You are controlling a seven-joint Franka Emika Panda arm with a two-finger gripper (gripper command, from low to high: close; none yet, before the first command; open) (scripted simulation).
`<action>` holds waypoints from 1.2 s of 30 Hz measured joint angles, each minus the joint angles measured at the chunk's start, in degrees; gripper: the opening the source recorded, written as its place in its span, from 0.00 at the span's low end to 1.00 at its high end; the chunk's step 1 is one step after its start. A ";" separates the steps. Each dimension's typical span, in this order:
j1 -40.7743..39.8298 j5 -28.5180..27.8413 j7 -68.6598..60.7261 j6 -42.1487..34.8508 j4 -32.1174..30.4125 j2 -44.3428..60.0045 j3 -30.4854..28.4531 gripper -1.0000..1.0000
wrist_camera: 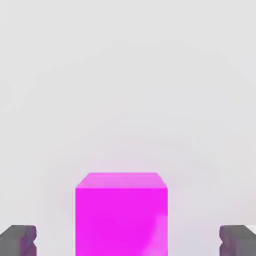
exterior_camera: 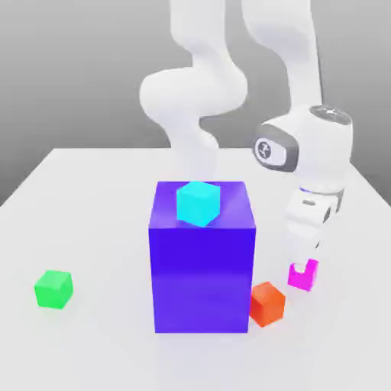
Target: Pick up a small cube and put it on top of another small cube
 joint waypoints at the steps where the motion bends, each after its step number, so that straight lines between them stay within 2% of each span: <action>1: 2.15 -0.21 0.24 1.67 0.34 2.03 -2.13 0.50; 2: 3.92 -0.64 0.73 3.37 0.67 4.07 -3.93 0.50; 3: 5.08 -0.63 0.83 4.43 0.87 5.36 -5.01 0.00; 11: 4.26 -0.57 0.66 3.24 0.65 3.94 -4.22 0.00; 15: 0.95 4.84 -3.47 -2.92 -0.76 -3.67 0.44 0.00; 19: 2.21 9.04 -6.07 -8.53 -1.83 -10.97 0.44 0.00; 25: -1.58 7.92 -3.44 -8.32 1.90 -13.56 -1.54 0.00; 32: -6.82 3.94 1.83 -7.21 6.89 -15.48 -3.73 0.00; 36: -13.70 3.00 6.53 -9.28 8.45 -15.63 -8.92 0.00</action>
